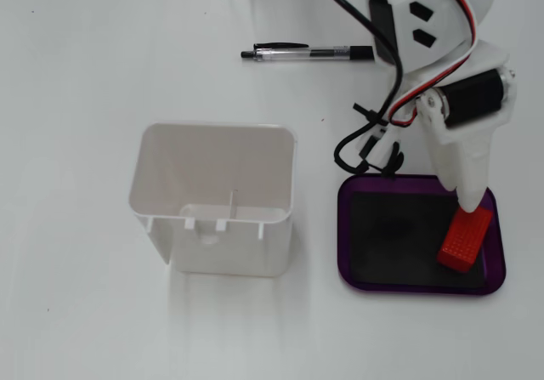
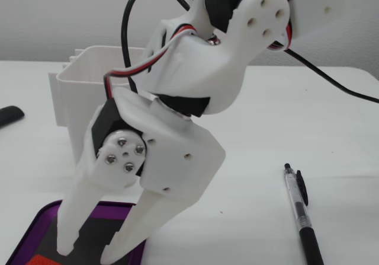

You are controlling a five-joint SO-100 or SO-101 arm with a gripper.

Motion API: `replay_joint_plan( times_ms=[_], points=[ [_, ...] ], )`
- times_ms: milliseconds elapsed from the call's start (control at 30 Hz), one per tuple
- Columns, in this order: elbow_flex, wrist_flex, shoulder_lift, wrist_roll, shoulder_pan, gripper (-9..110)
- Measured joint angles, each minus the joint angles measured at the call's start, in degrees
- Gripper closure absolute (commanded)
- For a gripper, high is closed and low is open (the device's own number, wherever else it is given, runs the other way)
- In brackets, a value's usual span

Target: Pick up the cube and place it in the box.

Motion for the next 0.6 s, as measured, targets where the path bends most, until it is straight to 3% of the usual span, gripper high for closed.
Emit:
replay_joint_plan(
  times_ms=[267,600],
  points=[
    [0.0,4.48,1.58,0.0,-0.53,89],
    [0.0,22.24,24.87,0.0,-0.09,84]
  ],
)
